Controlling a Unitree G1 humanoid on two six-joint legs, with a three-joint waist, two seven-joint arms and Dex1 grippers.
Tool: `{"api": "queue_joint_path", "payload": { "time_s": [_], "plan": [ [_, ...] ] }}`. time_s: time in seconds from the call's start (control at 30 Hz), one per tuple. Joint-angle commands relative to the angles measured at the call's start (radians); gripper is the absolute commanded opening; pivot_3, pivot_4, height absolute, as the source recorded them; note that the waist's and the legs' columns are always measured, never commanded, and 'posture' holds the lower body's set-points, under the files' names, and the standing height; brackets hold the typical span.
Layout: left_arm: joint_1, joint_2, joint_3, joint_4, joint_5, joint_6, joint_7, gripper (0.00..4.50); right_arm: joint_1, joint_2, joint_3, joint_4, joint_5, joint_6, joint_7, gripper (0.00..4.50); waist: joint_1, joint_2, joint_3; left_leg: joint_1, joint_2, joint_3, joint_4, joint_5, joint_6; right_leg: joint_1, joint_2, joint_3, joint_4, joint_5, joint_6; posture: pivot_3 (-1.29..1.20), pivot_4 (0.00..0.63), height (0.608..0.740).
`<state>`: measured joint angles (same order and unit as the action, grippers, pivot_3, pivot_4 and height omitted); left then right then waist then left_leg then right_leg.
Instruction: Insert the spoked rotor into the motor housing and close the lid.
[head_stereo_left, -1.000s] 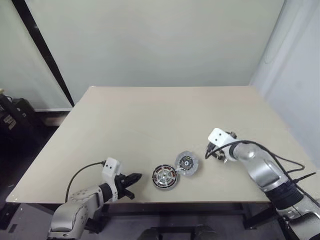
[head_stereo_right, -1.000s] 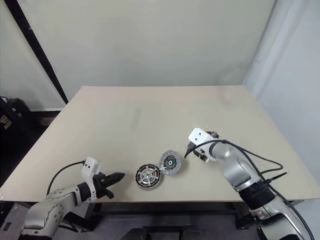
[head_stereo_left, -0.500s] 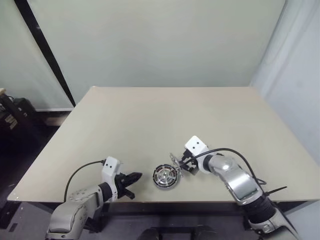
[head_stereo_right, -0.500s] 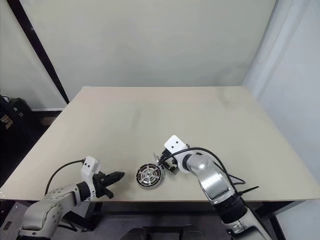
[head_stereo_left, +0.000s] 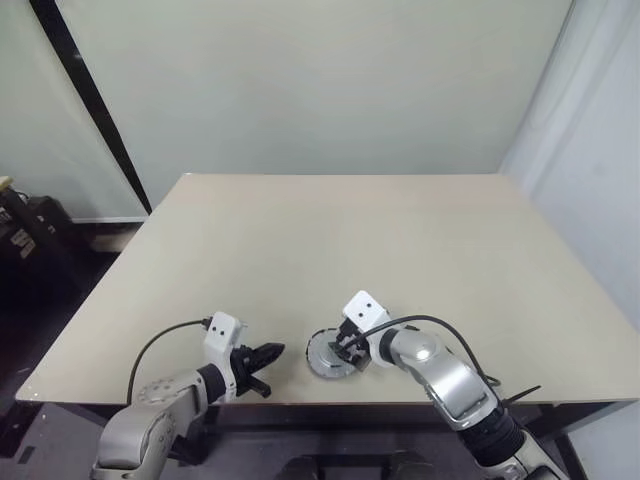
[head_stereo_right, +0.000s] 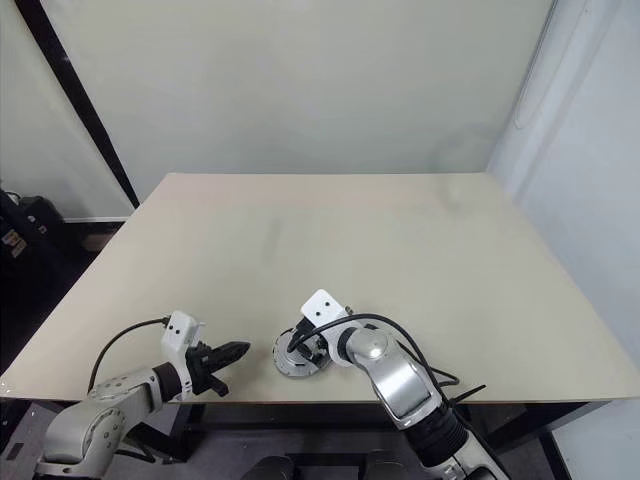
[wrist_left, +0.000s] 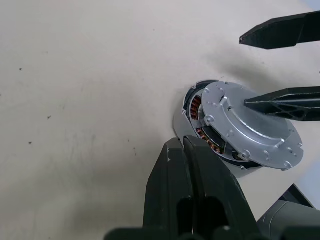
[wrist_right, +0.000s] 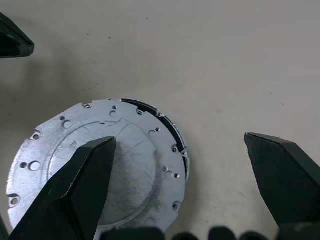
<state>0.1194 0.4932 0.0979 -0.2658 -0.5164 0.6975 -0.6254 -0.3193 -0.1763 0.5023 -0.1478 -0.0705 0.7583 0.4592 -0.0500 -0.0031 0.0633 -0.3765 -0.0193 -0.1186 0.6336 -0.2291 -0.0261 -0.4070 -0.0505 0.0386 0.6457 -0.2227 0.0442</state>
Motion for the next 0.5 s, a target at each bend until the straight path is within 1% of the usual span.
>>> {"api": "queue_joint_path", "payload": {
  "time_s": [0.03, 0.17, 0.3, 0.4, 0.5],
  "plan": [
    [0.003, 0.001, 0.008, -0.04, -0.013, -0.014, -0.009, 0.0, -0.035, -0.021, -0.042, 0.003, 0.043, -0.085, 0.063, 4.49, 0.0, 0.0, 0.0, 0.0, 0.0, 0.0, 0.0, 0.0, 0.0, 0.0, 0.0, 0.0, 0.0, 0.0, 0.0, 0.0, 0.0, 0.74],
    [0.017, 0.028, -0.006, -0.034, -0.011, -0.04, -0.066, 0.0, -0.064, -0.09, -0.079, 0.025, 0.132, -0.173, 0.227, 4.49, 0.0, 0.0, 0.0, 0.0, 0.0, 0.0, 0.0, 0.0, 0.0, 0.0, 0.0, 0.0, 0.0, 0.0, 0.0, 0.0, 0.0, 0.74],
    [0.018, 0.061, -0.02, -0.021, -0.015, -0.077, -0.159, 0.0, -0.093, -0.188, -0.057, 0.076, 0.185, -0.291, 0.444, 4.49, 0.0, 0.0, 0.0, 0.0, 0.0, 0.0, 0.0, 0.0, 0.0, 0.001, 0.0, 0.0, 0.0, 0.0, 0.0, 0.0, 0.0, 0.74],
    [0.011, 0.08, -0.029, -0.009, -0.017, -0.085, -0.201, 0.0, -0.112, -0.215, -0.045, 0.14, 0.209, -0.351, 0.554, 4.49, 0.0, 0.0, 0.0, 0.0, 0.0, 0.0, 0.001, 0.0, 0.0, 0.001, 0.0, 0.0, 0.0, 0.0, 0.0, 0.0, 0.0, 0.74],
    [-0.001, 0.089, -0.033, 0.002, -0.009, -0.09, -0.215, 0.0, -0.135, -0.212, -0.037, 0.206, 0.203, -0.399, 0.608, 4.49, 0.0, 0.0, 0.0, 0.0, 0.0, 0.001, 0.001, 0.0, 0.0, 0.001, 0.0, 0.0, 0.0, 0.0, 0.0, 0.0, 0.0, 0.74]
  ]
}}
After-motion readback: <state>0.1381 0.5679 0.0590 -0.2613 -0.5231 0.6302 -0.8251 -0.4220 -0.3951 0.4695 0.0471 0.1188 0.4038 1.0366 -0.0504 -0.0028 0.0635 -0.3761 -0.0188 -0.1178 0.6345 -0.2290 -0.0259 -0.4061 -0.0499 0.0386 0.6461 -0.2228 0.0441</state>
